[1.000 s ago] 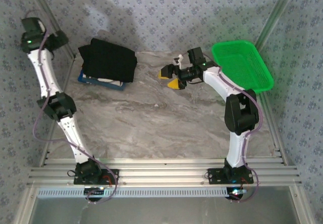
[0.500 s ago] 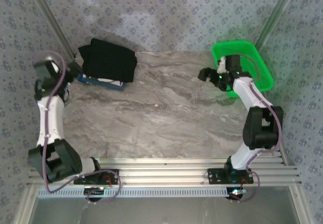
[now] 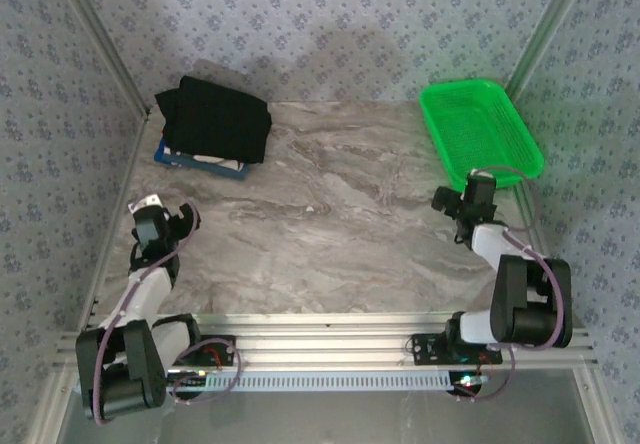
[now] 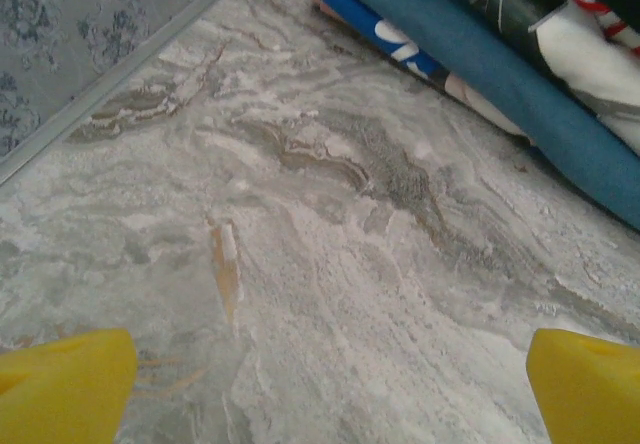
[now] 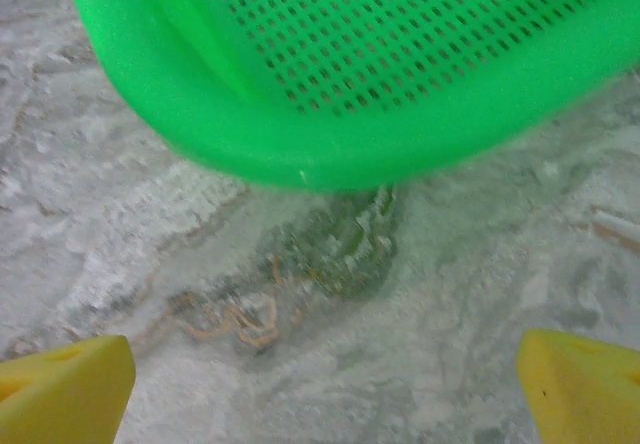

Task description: Fold and stack the t-shirts

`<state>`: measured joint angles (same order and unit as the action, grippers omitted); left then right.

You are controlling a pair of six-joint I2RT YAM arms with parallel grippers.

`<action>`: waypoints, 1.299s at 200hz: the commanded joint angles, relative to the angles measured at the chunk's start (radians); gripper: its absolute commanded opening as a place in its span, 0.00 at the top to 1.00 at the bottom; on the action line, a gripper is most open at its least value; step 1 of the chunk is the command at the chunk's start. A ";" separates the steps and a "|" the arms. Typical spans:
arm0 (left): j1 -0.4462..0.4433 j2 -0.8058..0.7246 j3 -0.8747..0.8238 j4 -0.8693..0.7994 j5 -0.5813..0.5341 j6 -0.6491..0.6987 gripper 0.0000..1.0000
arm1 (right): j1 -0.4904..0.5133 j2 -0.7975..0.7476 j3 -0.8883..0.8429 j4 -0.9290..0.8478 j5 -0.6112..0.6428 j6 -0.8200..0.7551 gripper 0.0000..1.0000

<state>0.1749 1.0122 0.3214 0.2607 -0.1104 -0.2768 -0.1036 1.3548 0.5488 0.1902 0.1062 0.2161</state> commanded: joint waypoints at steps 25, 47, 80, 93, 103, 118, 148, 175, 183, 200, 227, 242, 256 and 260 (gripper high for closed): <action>-0.069 0.161 -0.043 0.384 -0.031 0.064 0.00 | 0.013 0.032 -0.085 0.339 0.064 -0.075 0.00; -0.112 0.282 -0.016 0.510 -0.052 0.122 0.00 | 0.065 0.115 -0.058 0.406 0.121 -0.153 0.00; -0.174 0.550 0.038 0.714 -0.049 0.234 0.00 | 0.100 0.132 -0.117 0.531 0.118 -0.194 0.00; -0.181 0.504 0.080 0.541 -0.066 0.224 0.01 | 0.071 0.146 -0.163 0.614 0.049 -0.187 0.00; -0.174 0.542 0.052 0.671 -0.078 0.220 0.00 | 0.104 0.199 -0.207 0.773 0.135 -0.202 0.00; -0.173 0.523 0.069 0.596 -0.074 0.216 0.00 | 0.104 0.167 -0.185 0.669 0.160 -0.174 0.00; -0.172 0.515 0.077 0.576 -0.070 0.215 0.00 | 0.118 0.169 -0.190 0.692 0.172 -0.203 0.00; -0.173 0.520 0.072 0.592 -0.071 0.215 0.00 | 0.117 0.170 -0.192 0.696 0.170 -0.203 0.00; -0.174 0.518 0.073 0.582 -0.071 0.216 0.00 | 0.116 0.169 -0.189 0.692 0.167 -0.202 0.00; -0.173 0.519 0.073 0.585 -0.071 0.215 0.00 | 0.114 0.170 -0.189 0.692 0.165 -0.201 0.00; -0.173 0.520 0.073 0.586 -0.071 0.216 0.00 | 0.115 0.169 -0.189 0.692 0.164 -0.201 0.00; -0.173 0.520 0.073 0.587 -0.072 0.217 0.00 | 0.105 0.170 -0.186 0.684 0.136 -0.198 0.00; -0.173 0.519 0.073 0.586 -0.071 0.217 0.00 | 0.100 0.170 -0.182 0.673 0.109 -0.201 0.00; -0.172 0.520 0.073 0.586 -0.071 0.217 0.00 | 0.098 0.170 -0.182 0.673 0.106 -0.201 0.00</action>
<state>-0.0002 1.5448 0.3775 0.8192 -0.1730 -0.0711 0.0059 1.5253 0.3607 0.8501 0.2417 0.0322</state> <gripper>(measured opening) 0.996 0.998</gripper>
